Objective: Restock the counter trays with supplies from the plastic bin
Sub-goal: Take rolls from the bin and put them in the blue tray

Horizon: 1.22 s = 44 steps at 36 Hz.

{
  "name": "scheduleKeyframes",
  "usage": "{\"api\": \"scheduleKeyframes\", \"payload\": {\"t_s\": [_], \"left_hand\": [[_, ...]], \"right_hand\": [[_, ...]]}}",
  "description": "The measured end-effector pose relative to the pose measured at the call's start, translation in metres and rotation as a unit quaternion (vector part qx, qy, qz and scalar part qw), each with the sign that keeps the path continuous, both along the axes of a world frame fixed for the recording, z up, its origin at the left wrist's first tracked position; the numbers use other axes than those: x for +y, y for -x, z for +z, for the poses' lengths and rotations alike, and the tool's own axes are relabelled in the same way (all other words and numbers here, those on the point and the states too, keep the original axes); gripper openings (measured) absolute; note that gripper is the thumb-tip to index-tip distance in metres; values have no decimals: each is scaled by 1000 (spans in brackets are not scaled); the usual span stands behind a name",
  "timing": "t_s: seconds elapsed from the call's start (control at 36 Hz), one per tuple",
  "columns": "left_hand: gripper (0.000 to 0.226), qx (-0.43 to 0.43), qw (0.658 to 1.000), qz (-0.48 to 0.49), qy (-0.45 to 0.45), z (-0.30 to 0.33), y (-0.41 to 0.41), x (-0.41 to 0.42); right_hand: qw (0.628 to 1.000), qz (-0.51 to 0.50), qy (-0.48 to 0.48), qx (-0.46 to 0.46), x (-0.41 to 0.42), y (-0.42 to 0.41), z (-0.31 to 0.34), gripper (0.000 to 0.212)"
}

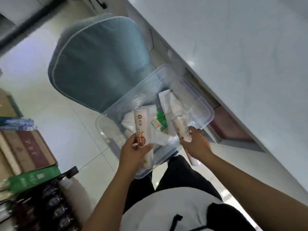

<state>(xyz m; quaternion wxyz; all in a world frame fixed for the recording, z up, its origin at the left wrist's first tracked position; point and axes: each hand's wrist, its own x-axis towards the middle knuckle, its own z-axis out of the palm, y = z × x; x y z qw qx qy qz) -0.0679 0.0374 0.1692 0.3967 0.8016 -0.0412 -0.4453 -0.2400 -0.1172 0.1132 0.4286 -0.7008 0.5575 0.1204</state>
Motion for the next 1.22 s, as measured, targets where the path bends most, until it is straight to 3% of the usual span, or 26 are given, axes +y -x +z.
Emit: {"api": "scheduleKeyframes", "payload": {"t_s": [0.17, 0.28, 0.64, 0.89, 1.22], "left_hand": [[41, 11, 999, 30, 37, 47, 3, 31], [55, 19, 998, 27, 60, 66, 1, 43], [57, 36, 982, -71, 170, 99, 23, 128], [57, 71, 951, -229, 197, 100, 94, 150], [49, 54, 877, -408, 246, 135, 240, 139]], "right_hand": [[991, -24, -5, -128, 9, -9, 50, 60], [976, -46, -7, -211, 25, -15, 88, 59], [923, -212, 54, -317, 168, 35, 153, 49], [858, -389, 137, -308, 280, 152, 174, 47], [713, -558, 268, -329, 338, 328, 226, 41]]}}
